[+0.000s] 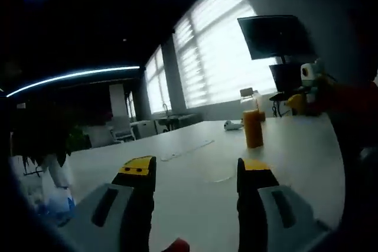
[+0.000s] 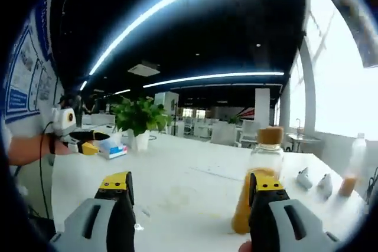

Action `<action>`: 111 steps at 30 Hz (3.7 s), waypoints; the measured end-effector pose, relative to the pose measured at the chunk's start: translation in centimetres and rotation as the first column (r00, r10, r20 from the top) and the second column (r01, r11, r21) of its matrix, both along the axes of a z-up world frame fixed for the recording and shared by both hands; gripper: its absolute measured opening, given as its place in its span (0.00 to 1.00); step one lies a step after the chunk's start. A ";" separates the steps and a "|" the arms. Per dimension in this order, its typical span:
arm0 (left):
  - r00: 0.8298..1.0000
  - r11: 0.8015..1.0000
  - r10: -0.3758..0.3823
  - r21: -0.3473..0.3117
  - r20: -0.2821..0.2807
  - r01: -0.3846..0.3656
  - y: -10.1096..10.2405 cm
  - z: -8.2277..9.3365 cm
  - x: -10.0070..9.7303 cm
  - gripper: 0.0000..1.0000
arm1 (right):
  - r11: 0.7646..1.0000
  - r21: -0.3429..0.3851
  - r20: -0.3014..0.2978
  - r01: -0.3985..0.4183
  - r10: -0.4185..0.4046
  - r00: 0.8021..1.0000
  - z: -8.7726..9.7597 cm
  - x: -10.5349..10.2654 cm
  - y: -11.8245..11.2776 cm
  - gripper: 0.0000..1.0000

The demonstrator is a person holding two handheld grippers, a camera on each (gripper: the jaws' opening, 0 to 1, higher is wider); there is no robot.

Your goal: Open the Petri dish lid, place the lid on the table, pour the liquid culture medium into the Petri dish, pick up the Petri dish lid from the table, and close the Petri dish

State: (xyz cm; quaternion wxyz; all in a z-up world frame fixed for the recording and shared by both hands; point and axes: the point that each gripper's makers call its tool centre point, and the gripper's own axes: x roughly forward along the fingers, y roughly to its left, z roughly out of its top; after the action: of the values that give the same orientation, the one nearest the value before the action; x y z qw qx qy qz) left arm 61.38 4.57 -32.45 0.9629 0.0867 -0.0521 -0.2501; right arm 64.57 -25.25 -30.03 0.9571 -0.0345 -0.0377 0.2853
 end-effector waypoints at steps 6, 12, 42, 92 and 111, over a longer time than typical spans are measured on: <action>0.999 0.999 0.036 -0.003 0.015 -0.036 1.8 -0.2 -0.5 0.46 | 0.986 0.044 0.051 0.162 -0.164 0.985 1.3 -1.0 -5.2 0.73; 0.997 0.996 0.077 -0.051 0.025 -0.076 3.3 -0.4 -0.6 0.46 | 0.956 0.142 0.037 0.255 -0.262 0.964 0.7 -1.6 -9.3 0.73; 0.975 0.964 0.218 -0.168 0.051 -0.207 6.1 -0.3 -3.1 0.46 | 0.925 0.126 -0.062 0.359 -0.354 0.933 -2.9 -3.4 -10.4 0.67; 0.973 0.949 0.232 -0.223 0.020 -0.222 5.8 -1.7 -5.0 0.44 | 0.952 -0.116 0.010 0.285 -0.285 0.958 4.7 13.0 -4.5 0.50; 0.971 0.945 0.237 -0.235 0.016 -0.227 6.3 -1.6 -4.9 0.43 | 0.943 -0.151 -0.010 0.297 -0.302 0.953 3.8 13.9 -4.1 0.34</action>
State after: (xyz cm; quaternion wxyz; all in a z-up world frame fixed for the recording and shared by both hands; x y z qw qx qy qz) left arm 56.45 10.88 -34.04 0.9878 -0.0153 -0.0916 -0.1254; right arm 78.50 -29.37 -26.26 0.9846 -0.1057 0.0051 0.1393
